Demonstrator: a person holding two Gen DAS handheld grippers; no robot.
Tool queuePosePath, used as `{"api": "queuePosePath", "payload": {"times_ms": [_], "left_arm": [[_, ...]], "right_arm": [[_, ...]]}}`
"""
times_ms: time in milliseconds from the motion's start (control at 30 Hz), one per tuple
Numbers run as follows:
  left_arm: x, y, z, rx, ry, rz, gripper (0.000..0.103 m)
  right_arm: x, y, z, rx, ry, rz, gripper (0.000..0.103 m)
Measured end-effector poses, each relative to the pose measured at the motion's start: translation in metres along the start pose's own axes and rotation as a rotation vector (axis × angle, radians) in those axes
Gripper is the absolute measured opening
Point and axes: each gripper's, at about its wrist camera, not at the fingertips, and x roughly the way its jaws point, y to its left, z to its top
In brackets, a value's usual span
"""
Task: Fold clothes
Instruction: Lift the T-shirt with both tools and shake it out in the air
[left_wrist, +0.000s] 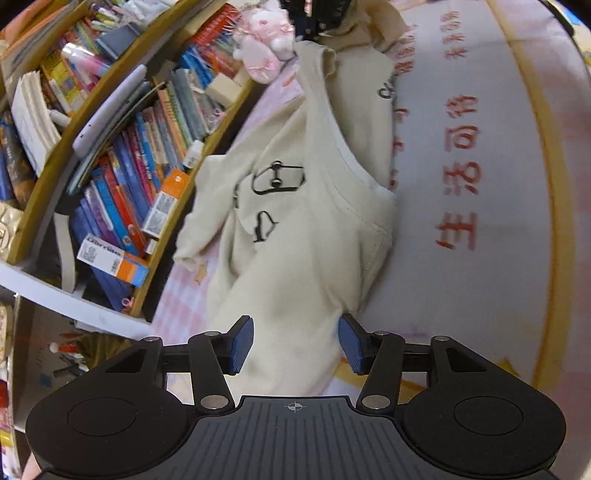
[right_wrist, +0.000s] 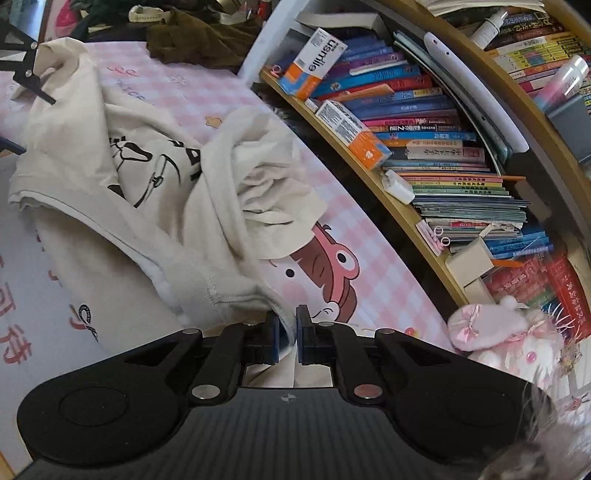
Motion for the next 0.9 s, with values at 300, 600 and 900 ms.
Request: {"api": "queuePosePath", "payload": {"times_ms": [300, 600, 900], "left_arm": [[-0.006, -0.01, 0.01, 0.071, -0.054, -0.072, 0.054], [0.003, 0.11, 0.002, -0.508, -0.057, -0.089, 0.003], [0.035, 0.081, 0.009, -0.271, 0.089, -0.15, 0.02]], "right_arm": [[0.022, -0.017, 0.001, 0.149, 0.067, -0.042, 0.007], [0.003, 0.001, -0.011, -0.047, 0.009, 0.011, 0.007], [0.009, 0.035, -0.018, -0.279, 0.01, 0.029, 0.023]]}}
